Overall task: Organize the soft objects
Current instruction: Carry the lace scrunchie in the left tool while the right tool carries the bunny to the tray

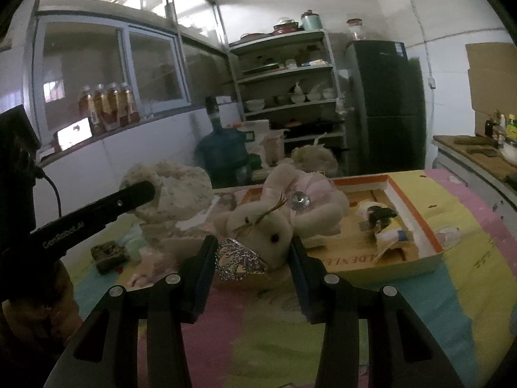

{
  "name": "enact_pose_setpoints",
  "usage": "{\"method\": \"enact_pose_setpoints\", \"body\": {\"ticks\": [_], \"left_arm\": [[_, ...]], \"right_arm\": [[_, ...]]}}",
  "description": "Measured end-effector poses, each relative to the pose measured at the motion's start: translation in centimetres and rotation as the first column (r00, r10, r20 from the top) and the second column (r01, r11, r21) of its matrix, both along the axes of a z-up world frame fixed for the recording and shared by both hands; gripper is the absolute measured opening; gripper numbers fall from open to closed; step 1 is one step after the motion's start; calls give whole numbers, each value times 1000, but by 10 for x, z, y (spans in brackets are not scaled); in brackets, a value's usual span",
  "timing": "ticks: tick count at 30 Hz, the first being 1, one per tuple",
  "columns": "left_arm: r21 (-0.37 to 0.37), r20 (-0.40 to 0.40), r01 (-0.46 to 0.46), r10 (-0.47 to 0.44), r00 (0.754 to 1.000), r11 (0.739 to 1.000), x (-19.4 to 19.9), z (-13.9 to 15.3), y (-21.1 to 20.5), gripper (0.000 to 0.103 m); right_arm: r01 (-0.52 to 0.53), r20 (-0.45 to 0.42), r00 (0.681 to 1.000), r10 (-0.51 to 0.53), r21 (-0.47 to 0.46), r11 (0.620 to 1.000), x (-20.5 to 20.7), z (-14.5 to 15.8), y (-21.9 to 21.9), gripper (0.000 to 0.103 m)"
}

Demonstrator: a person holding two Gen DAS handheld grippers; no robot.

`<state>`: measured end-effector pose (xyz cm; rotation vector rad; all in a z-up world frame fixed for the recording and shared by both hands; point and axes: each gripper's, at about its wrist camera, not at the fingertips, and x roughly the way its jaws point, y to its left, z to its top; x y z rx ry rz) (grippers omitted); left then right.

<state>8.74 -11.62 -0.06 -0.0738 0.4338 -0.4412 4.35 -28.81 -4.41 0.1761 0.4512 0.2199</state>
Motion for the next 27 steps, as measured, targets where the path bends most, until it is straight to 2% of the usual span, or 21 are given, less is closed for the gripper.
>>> {"method": "enact_pose_setpoints", "body": {"ticks": [19,27], "left_arm": [[-26,-71,72,-74,995,997,74,0,-69,12],[-35,-139,82,-86,987,996,112,-13,-91,12]], "right_arm": [[33,-17,999,-33,-1,999,40,-8,-51,46],[26,-50,998,-26,-1,1000,61,-16,-63,46]]}}
